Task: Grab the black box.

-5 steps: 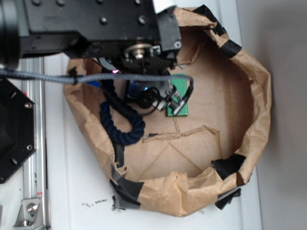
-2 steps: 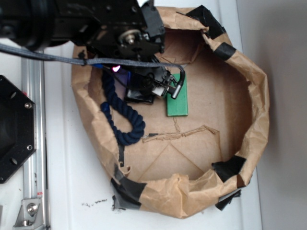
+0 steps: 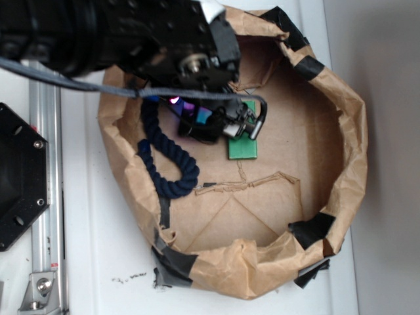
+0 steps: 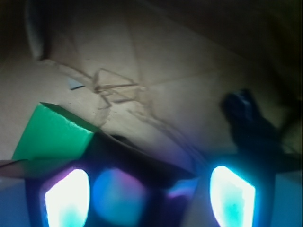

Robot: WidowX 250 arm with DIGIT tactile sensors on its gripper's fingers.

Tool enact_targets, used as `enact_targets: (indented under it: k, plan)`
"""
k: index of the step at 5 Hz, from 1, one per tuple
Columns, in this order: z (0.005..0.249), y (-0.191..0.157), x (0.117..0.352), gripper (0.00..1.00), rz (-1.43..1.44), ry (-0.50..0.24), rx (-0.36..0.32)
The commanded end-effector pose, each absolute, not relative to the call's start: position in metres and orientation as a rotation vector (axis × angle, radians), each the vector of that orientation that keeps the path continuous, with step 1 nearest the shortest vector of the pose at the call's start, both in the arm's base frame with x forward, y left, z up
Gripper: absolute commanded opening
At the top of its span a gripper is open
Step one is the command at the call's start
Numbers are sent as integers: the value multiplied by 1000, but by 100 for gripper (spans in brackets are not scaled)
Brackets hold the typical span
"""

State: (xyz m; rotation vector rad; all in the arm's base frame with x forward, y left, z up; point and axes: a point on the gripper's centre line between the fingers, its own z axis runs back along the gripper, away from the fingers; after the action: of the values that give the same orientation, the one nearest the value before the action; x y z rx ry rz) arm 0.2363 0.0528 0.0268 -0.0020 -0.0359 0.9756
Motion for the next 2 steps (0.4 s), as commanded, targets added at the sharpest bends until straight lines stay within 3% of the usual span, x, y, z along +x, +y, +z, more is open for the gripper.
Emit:
enact_targets:
  k: [1,2]
  plan:
    - [26,34,247,100,962,-41,-4]
    - [25,22,251,100,913,-36,0]
